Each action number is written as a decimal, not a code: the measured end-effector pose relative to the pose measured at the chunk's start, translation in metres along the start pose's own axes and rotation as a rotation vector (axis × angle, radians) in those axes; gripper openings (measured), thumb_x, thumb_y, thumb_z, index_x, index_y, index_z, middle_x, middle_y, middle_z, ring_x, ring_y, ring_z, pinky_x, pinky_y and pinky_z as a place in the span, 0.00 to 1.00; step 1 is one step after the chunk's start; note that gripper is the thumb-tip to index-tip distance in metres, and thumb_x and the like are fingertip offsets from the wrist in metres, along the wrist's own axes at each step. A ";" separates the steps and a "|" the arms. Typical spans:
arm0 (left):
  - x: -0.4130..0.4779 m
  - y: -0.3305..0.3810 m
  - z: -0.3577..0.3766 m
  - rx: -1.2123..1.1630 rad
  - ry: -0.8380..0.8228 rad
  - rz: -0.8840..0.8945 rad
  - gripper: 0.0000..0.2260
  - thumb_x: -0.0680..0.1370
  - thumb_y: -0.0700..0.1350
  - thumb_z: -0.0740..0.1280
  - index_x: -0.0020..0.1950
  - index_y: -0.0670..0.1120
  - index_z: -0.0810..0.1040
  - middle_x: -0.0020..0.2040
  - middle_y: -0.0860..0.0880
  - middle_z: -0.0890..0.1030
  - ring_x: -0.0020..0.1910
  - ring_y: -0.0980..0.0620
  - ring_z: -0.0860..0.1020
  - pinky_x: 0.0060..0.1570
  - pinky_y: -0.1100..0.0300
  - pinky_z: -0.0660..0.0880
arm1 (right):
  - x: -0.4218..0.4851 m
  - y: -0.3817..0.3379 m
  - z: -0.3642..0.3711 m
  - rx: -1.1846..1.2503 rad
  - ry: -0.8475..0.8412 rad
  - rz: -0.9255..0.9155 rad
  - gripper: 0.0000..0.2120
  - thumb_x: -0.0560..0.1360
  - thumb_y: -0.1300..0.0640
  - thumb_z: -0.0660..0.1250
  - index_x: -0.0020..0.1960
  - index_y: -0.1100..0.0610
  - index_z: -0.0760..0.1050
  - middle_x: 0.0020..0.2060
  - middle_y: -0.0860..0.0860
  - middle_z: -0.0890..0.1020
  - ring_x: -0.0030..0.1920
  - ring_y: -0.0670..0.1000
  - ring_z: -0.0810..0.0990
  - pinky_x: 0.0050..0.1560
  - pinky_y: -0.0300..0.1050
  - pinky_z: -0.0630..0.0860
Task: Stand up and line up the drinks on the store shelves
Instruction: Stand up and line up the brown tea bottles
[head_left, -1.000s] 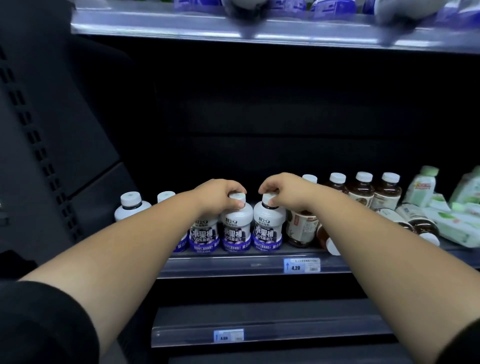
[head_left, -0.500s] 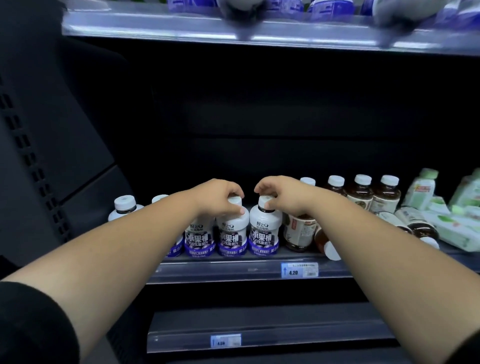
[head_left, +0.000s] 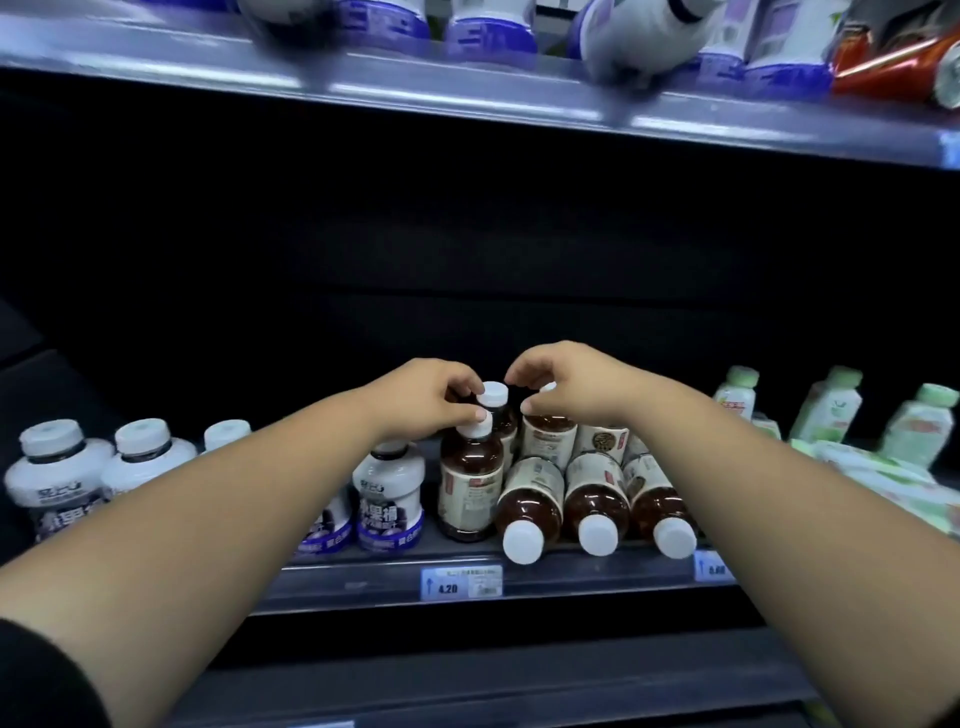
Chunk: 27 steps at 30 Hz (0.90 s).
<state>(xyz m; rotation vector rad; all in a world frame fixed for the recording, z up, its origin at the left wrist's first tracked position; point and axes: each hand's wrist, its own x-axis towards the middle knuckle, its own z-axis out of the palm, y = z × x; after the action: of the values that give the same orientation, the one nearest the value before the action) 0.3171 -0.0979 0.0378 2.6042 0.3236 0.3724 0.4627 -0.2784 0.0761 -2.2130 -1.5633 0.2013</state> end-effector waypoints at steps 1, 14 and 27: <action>0.004 0.002 0.002 -0.013 0.007 -0.010 0.17 0.75 0.55 0.73 0.62 0.54 0.79 0.58 0.56 0.80 0.56 0.59 0.78 0.55 0.63 0.74 | -0.001 0.008 -0.001 0.009 0.000 0.010 0.17 0.74 0.55 0.74 0.61 0.46 0.78 0.57 0.41 0.80 0.60 0.43 0.77 0.63 0.48 0.76; 0.055 0.001 0.008 0.066 -0.053 -0.017 0.15 0.72 0.54 0.76 0.57 0.54 0.80 0.51 0.58 0.81 0.51 0.59 0.79 0.56 0.56 0.78 | 0.020 0.049 0.007 0.031 0.107 0.129 0.18 0.75 0.54 0.74 0.63 0.45 0.77 0.58 0.44 0.80 0.59 0.45 0.78 0.60 0.44 0.76; 0.080 0.011 0.024 0.224 -0.088 -0.237 0.21 0.70 0.60 0.76 0.59 0.53 0.80 0.50 0.55 0.80 0.49 0.55 0.79 0.52 0.54 0.79 | 0.054 0.067 0.003 -0.432 -0.030 0.194 0.21 0.75 0.37 0.68 0.58 0.52 0.77 0.44 0.48 0.80 0.44 0.50 0.80 0.43 0.48 0.79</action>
<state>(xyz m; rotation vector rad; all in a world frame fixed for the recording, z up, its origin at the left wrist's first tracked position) 0.4014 -0.0945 0.0390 2.7466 0.6696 0.1461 0.5393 -0.2465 0.0523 -2.7069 -1.5171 -0.0558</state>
